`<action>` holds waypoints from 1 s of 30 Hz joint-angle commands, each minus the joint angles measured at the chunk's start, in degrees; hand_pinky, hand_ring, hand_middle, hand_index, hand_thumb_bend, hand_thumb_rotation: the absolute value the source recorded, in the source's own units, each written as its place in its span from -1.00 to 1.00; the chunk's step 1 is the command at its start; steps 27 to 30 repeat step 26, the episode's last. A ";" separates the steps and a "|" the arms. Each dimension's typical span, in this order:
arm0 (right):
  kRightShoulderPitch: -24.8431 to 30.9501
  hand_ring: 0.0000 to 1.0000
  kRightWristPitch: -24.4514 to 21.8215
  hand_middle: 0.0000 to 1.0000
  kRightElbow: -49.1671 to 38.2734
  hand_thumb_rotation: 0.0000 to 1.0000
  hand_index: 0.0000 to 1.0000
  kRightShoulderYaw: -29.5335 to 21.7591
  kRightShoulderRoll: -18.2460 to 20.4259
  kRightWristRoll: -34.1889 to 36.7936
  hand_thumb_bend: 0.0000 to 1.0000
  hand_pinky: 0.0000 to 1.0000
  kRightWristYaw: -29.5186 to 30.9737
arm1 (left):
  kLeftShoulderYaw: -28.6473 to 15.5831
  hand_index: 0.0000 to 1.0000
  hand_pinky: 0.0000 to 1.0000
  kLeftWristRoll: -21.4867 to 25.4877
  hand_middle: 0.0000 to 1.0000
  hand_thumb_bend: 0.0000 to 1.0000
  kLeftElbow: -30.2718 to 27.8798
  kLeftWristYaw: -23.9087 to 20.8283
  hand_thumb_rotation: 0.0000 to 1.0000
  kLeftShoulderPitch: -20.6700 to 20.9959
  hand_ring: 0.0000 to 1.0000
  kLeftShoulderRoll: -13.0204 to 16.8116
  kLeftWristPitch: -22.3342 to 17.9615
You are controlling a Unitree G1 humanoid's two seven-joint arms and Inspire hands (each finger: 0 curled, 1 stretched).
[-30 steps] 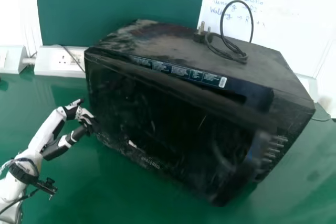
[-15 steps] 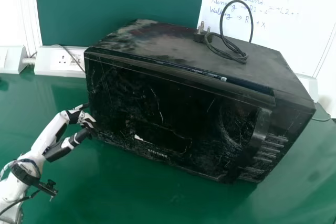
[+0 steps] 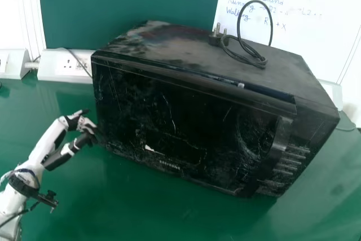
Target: Put biscuit inside oven
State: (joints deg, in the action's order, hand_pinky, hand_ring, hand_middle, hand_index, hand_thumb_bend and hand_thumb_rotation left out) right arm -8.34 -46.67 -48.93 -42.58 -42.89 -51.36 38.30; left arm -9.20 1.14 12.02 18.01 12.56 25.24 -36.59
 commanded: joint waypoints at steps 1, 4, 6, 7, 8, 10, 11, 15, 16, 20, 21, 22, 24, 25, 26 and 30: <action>0.10 -0.20 -0.36 -0.04 -0.47 0.09 0.30 -0.21 -0.58 0.06 0.54 -0.35 -0.24 | -1.18 -0.04 -0.43 1.69 -0.16 0.02 -1.56 -0.42 -0.90 -0.83 -0.29 0.45 2.49; 0.05 -0.28 -0.61 -0.10 -0.64 0.06 0.34 -0.19 -0.58 0.28 0.52 -0.43 -0.18 | -2.10 -0.04 -0.42 3.38 -0.15 0.02 -2.52 -0.60 -0.89 -1.16 -0.28 0.02 5.38; -0.06 -0.35 -0.98 -0.15 -0.81 0.01 0.38 -0.04 -0.60 0.15 0.50 -0.50 0.03 | -2.82 -0.04 -0.42 3.70 -0.14 0.02 -3.33 -1.32 -0.89 -1.46 -0.28 -0.15 7.49; -0.11 -0.29 -1.32 -0.09 -1.01 0.01 0.37 0.15 -0.66 -0.03 0.50 -0.44 0.33 | -3.19 -0.04 -0.41 4.19 -0.13 0.02 -3.72 -1.47 -0.89 -1.63 -0.28 -0.23 8.60; -0.08 -0.17 -1.68 0.00 -1.15 0.01 0.36 0.37 -0.85 -0.28 0.51 -0.33 0.67 | -3.56 -0.04 -0.41 4.85 -0.13 0.02 -3.78 -1.41 -0.89 -1.67 -0.28 -0.31 9.32; -0.22 -0.05 -2.49 0.12 -1.26 0.07 0.40 0.80 -1.03 -0.73 0.57 -0.25 0.93 | -4.28 -0.03 -0.42 6.20 -0.12 0.02 -2.36 -0.96 -0.89 -1.18 -0.29 -0.45 8.93; -0.29 -0.12 -2.56 0.07 -1.22 0.06 0.42 0.91 -0.94 -0.76 0.61 -0.33 0.57 | -4.64 -0.03 -0.43 6.86 -0.13 0.01 -1.06 -0.67 -0.90 -0.70 -0.29 -0.54 8.21; -0.02 -0.54 -1.02 -0.30 -0.96 -0.03 0.45 -0.37 -0.97 2.07 0.54 -0.66 0.20 | -5.94 -0.03 -0.42 10.34 -0.12 0.02 4.18 0.64 -0.89 0.90 -0.25 -1.03 6.71; 0.44 -0.47 -0.88 -0.24 -0.78 -0.02 0.44 -0.45 -1.35 1.88 0.51 -0.61 0.35 | -6.22 -0.03 -0.40 10.85 -0.12 0.02 5.08 0.72 -0.88 1.07 -0.22 -1.16 6.60; 1.76 0.13 0.07 0.26 -0.27 0.12 0.40 -0.51 -1.99 1.19 0.63 -0.07 -0.19 | -7.05 -0.03 -0.37 12.04 -0.11 0.02 9.09 1.21 -0.88 2.24 -0.18 -1.26 5.64; 1.80 0.12 0.20 0.26 -0.15 0.13 0.39 -0.59 -2.08 1.37 0.62 -0.08 -0.19 | -7.21 -0.03 -0.36 12.32 -0.11 0.02 10.09 1.41 -0.88 2.57 -0.18 -1.23 5.40; 1.82 0.02 0.18 0.18 -0.11 0.13 0.38 -0.61 -2.22 1.46 0.60 -0.17 -0.07 | -7.38 -0.03 -0.36 12.74 -0.11 0.02 10.88 1.72 -0.88 2.83 -0.19 -1.26 5.36; 1.79 -0.13 0.08 0.06 -0.13 0.12 0.35 -0.58 -2.41 1.61 0.58 -0.30 0.11 | -7.82 -0.03 -0.35 14.07 -0.11 0.02 12.27 2.59 -0.87 3.44 -0.19 -1.49 5.74; 1.75 -0.13 0.05 0.06 -0.11 0.11 0.34 -0.58 -2.44 1.70 0.57 -0.30 0.11 | -8.09 -0.03 -0.35 14.89 -0.11 0.02 13.25 3.18 -0.87 3.84 -0.20 -1.60 5.80; 1.80 -0.14 0.11 0.05 -0.02 0.10 0.34 -0.57 -2.51 1.67 0.55 -0.30 0.02 | -8.42 -0.03 -0.35 15.69 -0.12 0.03 14.49 3.90 -0.87 4.35 -0.20 -1.71 5.60; 1.80 -0.14 0.11 0.05 -0.02 0.10 0.34 -0.57 -2.51 1.67 0.55 -0.30 0.02 | -8.42 -0.03 -0.35 15.69 -0.12 0.03 14.49 3.90 -0.87 4.35 -0.20 -1.71 5.60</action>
